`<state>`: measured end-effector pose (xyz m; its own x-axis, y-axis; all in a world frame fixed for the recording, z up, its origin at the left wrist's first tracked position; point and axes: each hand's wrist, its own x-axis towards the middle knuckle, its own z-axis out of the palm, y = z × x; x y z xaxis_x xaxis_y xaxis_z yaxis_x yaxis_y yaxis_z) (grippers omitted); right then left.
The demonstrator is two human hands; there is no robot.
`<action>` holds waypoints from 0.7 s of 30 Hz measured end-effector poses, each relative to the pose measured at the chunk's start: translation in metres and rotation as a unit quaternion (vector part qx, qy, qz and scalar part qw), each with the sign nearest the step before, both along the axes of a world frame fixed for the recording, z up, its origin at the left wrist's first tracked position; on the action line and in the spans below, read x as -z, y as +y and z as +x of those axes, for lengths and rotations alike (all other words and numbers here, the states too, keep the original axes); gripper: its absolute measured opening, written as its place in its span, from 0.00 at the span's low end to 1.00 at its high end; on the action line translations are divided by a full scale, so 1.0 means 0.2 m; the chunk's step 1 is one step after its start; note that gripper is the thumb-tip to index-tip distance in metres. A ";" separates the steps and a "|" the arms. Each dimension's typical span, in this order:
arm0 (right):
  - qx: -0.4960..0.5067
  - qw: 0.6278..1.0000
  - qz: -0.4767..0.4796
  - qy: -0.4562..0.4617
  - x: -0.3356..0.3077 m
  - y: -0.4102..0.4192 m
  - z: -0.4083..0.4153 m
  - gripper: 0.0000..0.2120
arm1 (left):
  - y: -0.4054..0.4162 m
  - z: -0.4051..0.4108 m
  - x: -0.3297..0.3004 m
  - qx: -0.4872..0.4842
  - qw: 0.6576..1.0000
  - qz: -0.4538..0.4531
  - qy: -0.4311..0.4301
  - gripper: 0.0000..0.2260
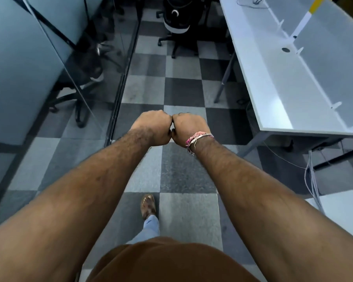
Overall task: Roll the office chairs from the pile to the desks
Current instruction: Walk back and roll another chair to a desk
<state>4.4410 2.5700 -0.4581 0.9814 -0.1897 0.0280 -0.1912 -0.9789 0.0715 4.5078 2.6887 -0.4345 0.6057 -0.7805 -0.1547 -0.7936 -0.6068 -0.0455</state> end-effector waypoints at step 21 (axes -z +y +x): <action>0.002 1.000 0.022 0.002 0.11 -1.59 2.40 0.12 | -1.62 2.42 0.03 0.012 0.999 0.029 0.028 0.14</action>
<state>4.9218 2.2516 -0.4795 0.9806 -0.1954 0.0159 -0.1958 -0.9802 0.0298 4.9919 2.3657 -0.4413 0.5764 -0.7833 -0.2326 -0.8099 -0.5854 -0.0357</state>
